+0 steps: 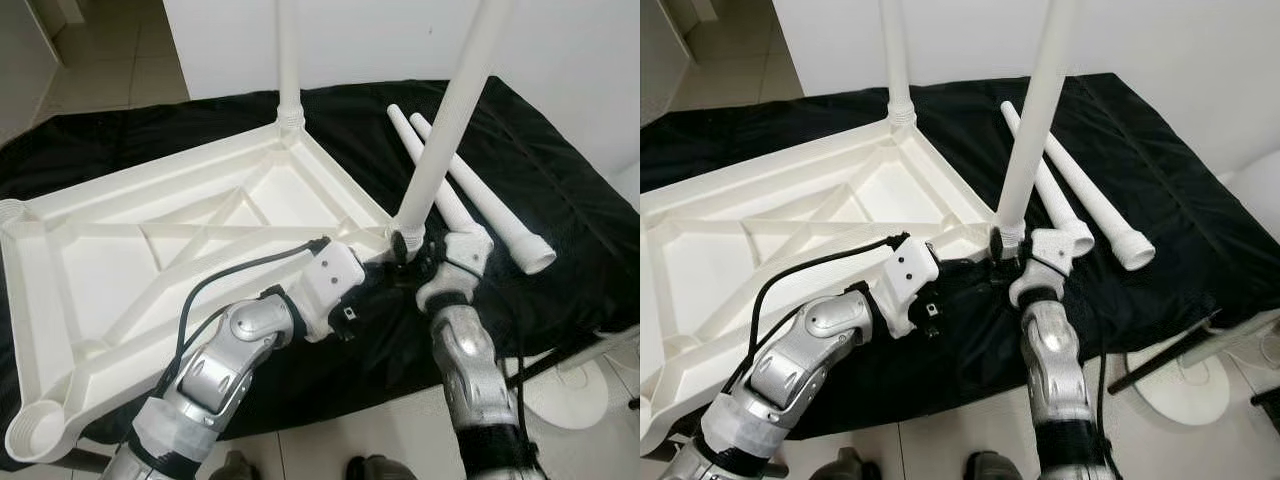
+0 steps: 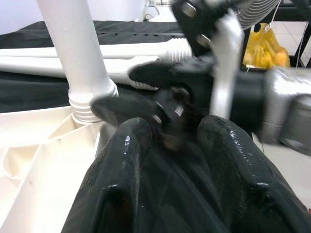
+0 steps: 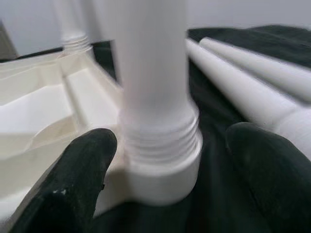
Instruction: Building children table
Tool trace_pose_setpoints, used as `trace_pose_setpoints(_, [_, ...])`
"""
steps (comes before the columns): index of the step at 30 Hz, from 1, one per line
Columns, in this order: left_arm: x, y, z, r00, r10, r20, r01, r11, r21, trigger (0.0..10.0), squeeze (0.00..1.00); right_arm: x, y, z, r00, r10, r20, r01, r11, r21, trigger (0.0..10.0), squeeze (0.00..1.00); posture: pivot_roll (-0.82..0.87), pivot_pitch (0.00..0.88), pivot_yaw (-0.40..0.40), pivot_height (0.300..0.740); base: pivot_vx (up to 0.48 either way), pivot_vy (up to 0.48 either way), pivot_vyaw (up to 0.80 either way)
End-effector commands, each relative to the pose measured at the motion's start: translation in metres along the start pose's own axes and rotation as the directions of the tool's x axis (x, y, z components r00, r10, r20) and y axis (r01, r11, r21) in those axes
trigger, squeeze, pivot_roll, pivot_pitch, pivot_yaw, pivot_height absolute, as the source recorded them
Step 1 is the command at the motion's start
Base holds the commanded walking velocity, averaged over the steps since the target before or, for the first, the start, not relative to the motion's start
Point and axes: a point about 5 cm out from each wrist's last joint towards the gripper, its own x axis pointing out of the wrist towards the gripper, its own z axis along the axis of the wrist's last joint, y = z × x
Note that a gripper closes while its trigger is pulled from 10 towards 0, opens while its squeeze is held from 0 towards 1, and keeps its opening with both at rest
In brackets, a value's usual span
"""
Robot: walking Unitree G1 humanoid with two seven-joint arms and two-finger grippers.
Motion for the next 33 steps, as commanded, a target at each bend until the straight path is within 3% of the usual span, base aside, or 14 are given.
trace_pose_setpoints(1, [-0.001, -0.003, 0.0, 1.0, -0.028, -0.001, 0.028, 1.0, -0.011, 10.0, 0.0, -0.004, 0.007, -0.001, 1.0, 0.028, -0.003, -0.028, 1.0, 0.005, 10.0, 0.0, -0.08, 0.072, 0.006, 0.74, 0.0, 0.0, 0.0])
trace_pose_setpoints(2, [-0.001, -0.002, 0.001, 1.0, -0.027, 0.0, 0.027, 1.0, -0.01, 10.0, 0.0, -0.004, 0.007, -0.002, 0.999, 0.032, -0.01, -0.032, 0.999, 0.009, 9.3, 0.0, -0.08, 0.078, 0.01, 0.74, 0.0, 0.0, 0.0])
trace_pose_setpoints(4, [-0.001, -0.002, 0.001, 1.0, -0.027, 0.0, 0.027, 1.0, -0.01, 10.0, 0.0, -0.004, 0.007, -0.002, 0.999, 0.032, -0.01, -0.032, 0.999, 0.009, 9.3, 0.0, -0.08, 0.078, 0.01, 0.74, 0.0, 0.0, 0.0])
trace_pose_setpoints(5, [-0.001, -0.002, 0.001, 1.0, -0.023, 0.0, 0.023, 1.0, -0.009, 10.0, 0.0, -0.004, 0.006, -0.003, 0.999, 0.031, -0.014, -0.031, 0.999, 0.01, 4.1, 0.0, -0.08, 0.078, 0.01, 0.74, 0.0, 0.0, 0.0])
trace_pose_setpoints(6, [0.0, 0.006, 0.002, 0.999, 0.034, 0.007, -0.034, 0.999, 0.001, 10.0, 0.0, -0.003, 0.004, -0.004, 0.999, 0.035, -0.029, -0.034, 0.999, 0.014, 0.0, 0.0, -0.09, 0.082, 0.014, 0.74, 0.0, 0.0, 0.0])
trace_pose_setpoints(12, [0.002, 0.021, 0.006, 0.99, 0.136, 0.029, -0.136, 0.991, 0.001, 10.0, 0.0, 0.0, 0.002, -0.005, 0.997, 0.058, -0.047, -0.058, 0.998, 0.004, 0.0, 0.0, -0.09, 0.082, 0.014, 0.74, 0.0, 0.0, 0.0])
trace_pose_setpoints(13, [0.002, 0.03, 0.008, 0.978, 0.204, 0.043, -0.205, 0.979, 0.008, 10.0, 0.0, 0.002, 0.002, -0.004, 0.996, 0.068, -0.049, -0.068, 0.998, 0.001, 0.0, 0.0, -0.09, 0.082, 0.014, 0.74, 0.0, 0.0, 0.0])
trace_pose_setpoints(14, [0.002, 0.038, 0.009, 0.963, 0.267, 0.043, -0.267, 0.964, 0.002, 10.0, 0.0, 0.005, 0.002, -0.003, 0.996, 0.072, -0.053, -0.073, 0.997, -0.011, 6.7, 0.0, -0.09, 0.082, 0.014, 0.74, 0.0, 0.0, 0.0])
trace_pose_setpoints(15, [0.002, 0.046, 0.009, 0.945, 0.325, 0.033, -0.324, 0.946, -0.014, 10.0, 0.0, 0.009, 0.002, -0.002, 0.996, 0.069, -0.054, -0.07, 0.997, -0.014, 10.0, 0.0, -0.09, 0.082, 0.014, 0.74, 0.0, 0.0, 0.0])
trace_pose_setpoints(22, [0.001, 0.057, 0.005, 0.915, 0.402, -0.014, -0.403, 0.915, -0.032, 10.0, 0.0, 0.017, 0.001, 0.004, 0.997, 0.056, -0.05, -0.057, 0.998, -0.021, 10.0, 0.0, -0.09, 0.079, 0.013, 0.74, 0.0, 0.0, 0.0])
trace_pose_setpoints(25, [0.0, 0.062, -0.004, 0.891, 0.448, -0.078, -0.445, 0.894, 0.052, 10.0, 0.0, 0.027, -0.002, 0.009, 0.998, 0.052, -0.044, -0.053, 0.998, -0.019, 10.0, 0.0, -0.09, 0.079, 0.011, 0.74, 0.0, 0.0, 0.0])
trace_pose_setpoints(26, [-0.003, 0.07, -0.015, 0.854, 0.498, -0.148, -0.491, 0.867, 0.084, 10.0, 0.0, 0.035, -0.008, 0.015, 0.999, 0.041, -0.032, -0.042, 0.999, -0.027, 10.0, 0.0, -0.09, 0.08, 0.012, 0.74, 0.0, 0.0, 0.0])
trace_pose_setpoints(29, [-0.011, 0.082, -0.029, 0.794, 0.556, -0.245, -0.562, 0.826, 0.054, 10.0, 0.0, 0.043, -0.018, 0.022, 1.0, 0.017, -0.013, -0.017, 0.999, -0.047, 10.0, 0.0, -0.09, 0.081, 0.011, 0.74, 0.0, 0.0, 0.0])
trace_pose_setpoints(33, [-0.015, 0.087, -0.034, 0.767, 0.58, -0.273, -0.585, 0.808, 0.073, 10.0, 0.0, 0.046, -0.025, 0.024, 1.0, -0.006, -0.008, 0.006, 0.999, -0.051, 10.0, 0.0, -0.09, 0.083, 0.008, 0.74, 0.0, 0.0, 0.0])
